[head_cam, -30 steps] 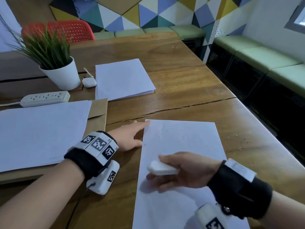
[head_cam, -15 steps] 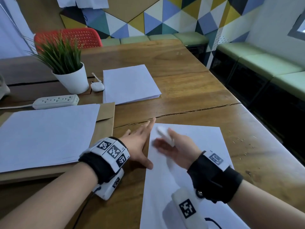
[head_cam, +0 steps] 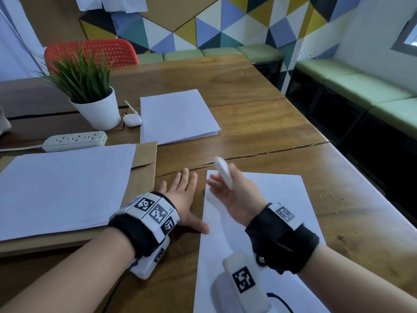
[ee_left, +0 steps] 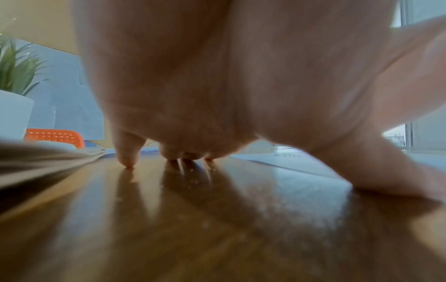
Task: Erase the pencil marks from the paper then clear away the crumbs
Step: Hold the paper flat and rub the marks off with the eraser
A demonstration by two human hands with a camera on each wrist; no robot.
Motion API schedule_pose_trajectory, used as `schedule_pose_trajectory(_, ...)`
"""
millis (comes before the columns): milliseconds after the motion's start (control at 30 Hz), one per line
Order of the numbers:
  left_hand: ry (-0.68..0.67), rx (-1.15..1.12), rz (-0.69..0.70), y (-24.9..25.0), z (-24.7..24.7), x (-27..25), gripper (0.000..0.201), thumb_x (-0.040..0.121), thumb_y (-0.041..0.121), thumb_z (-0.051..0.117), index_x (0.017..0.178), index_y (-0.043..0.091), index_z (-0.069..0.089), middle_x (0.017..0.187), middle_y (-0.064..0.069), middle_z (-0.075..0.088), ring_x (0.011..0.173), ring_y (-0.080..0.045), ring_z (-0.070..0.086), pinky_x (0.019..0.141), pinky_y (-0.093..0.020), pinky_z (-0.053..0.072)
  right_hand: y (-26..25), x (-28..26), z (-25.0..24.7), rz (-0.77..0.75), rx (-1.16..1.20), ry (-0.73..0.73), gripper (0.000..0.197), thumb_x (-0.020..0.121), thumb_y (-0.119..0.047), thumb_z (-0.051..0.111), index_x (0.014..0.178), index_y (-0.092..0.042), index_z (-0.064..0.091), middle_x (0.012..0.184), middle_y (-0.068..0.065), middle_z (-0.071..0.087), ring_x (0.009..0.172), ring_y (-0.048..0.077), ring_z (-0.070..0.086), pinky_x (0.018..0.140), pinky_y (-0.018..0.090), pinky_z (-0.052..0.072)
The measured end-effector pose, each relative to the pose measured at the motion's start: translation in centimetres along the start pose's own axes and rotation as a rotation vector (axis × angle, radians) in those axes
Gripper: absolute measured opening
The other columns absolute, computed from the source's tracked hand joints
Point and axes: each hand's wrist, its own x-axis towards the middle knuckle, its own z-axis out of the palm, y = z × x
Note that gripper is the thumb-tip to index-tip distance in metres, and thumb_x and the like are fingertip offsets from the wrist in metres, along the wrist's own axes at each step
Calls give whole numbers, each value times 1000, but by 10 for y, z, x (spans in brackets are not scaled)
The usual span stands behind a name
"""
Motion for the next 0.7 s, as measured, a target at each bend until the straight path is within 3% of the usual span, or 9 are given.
schedule_pose_trajectory(100, 2, -19, 1, 0, 0, 0, 136, 64, 70, 66, 142, 15, -31, 147, -6, -41, 140, -21, -30, 115, -49, -8, 6, -3, 4, 156, -115, -104, 36, 98, -31, 41, 105, -1, 59, 88, 11, 62, 77, 20, 61, 76, 28, 51)
schedule_pose_trajectory(167, -2, -16, 7, 0, 0, 0, 137, 63, 70, 66, 141, 15, -32, 147, -7, -41, 140, -21, -30, 115, -49, -8, 2, 5, 0, -17, -98, 90, 41, 98, -32, 41, 111, 3, 58, 85, 12, 59, 73, 19, 59, 75, 24, 52)
schedule_pose_trajectory(233, -17, -3, 6, 1, -1, -1, 137, 63, 70, 65, 140, 14, -33, 146, -7, -41, 140, -22, -30, 115, -49, -8, -8, 14, -7, -223, -118, 339, 46, 98, -33, 39, 105, 9, 58, 85, 17, 61, 79, 24, 61, 84, 27, 52)
schedule_pose_trajectory(300, -13, -7, 20, 2, -1, -1, 136, 65, 69, 65, 140, 14, -33, 147, -6, -41, 139, -22, -30, 115, -49, -8, -13, 15, -11, -230, -36, 274, 40, 98, -33, 39, 99, 2, 59, 95, 17, 61, 89, 25, 62, 86, 32, 51)
schedule_pose_trajectory(400, 24, -32, 108, 3, -1, -5, 127, 70, 62, 66, 142, 21, -31, 148, 3, -39, 139, -19, -30, 115, -47, -10, -5, 2, -5, 55, -32, -55, 34, 99, -31, 40, 100, -2, 57, 87, 10, 60, 78, 21, 61, 76, 31, 50)
schedule_pose_trajectory(467, 73, -21, 179, 8, -2, -13, 114, 77, 53, 65, 145, 27, -23, 150, 8, -35, 140, -17, -29, 115, -47, -11, -4, 2, -11, 70, -57, -13, 36, 99, -30, 40, 98, 1, 58, 82, 11, 60, 74, 21, 60, 76, 31, 50)
schedule_pose_trajectory(533, 152, 32, 213, 15, 0, -21, 96, 84, 40, 63, 149, 29, -7, 154, 11, -25, 142, -18, -24, 115, -49, -10, -12, 10, -26, -117, -12, 219, 45, 98, -31, 41, 110, 11, 54, 78, 7, 58, 70, 17, 58, 78, 29, 49)
schedule_pose_trajectory(633, 333, 105, 348, 34, 12, -38, 56, 92, 16, 51, 141, 31, 29, 153, 7, 15, 144, -16, 11, 117, -48, 9, -31, 18, -49, -303, 194, 374, 47, 98, -31, 40, 123, 8, 48, 88, 8, 57, 73, 13, 60, 75, 25, 51)
schedule_pose_trajectory(700, 445, 184, 498, 46, 21, -47, 41, 91, 8, 42, 124, 29, 52, 129, 3, 50, 119, -18, 52, 97, -37, 43, -34, 15, -50, -245, 242, 248, 41, 99, -32, 39, 118, 2, 49, 88, 9, 59, 74, 15, 62, 71, 24, 52)
